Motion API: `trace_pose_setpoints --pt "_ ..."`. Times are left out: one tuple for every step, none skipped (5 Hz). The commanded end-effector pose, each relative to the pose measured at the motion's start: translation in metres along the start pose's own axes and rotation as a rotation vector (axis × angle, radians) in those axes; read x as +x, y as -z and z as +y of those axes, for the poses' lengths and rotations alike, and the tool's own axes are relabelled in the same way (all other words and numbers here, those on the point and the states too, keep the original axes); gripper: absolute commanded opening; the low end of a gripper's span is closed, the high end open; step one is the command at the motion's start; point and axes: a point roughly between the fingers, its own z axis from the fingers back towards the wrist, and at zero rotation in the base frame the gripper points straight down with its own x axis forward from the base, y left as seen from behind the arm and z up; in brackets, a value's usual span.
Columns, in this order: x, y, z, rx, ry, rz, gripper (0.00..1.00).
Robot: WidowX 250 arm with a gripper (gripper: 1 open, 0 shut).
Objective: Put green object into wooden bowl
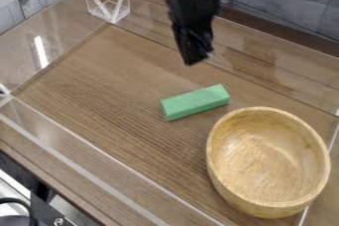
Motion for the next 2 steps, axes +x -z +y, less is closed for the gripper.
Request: trace_pose_setpoints --pt "0.0036 -0.0091 0.0090 0.018 0.058 -0.040 1.00" --pt "-0.0028 -0.0033 0.0105 -0.004 0.097 -0.030 1.00"
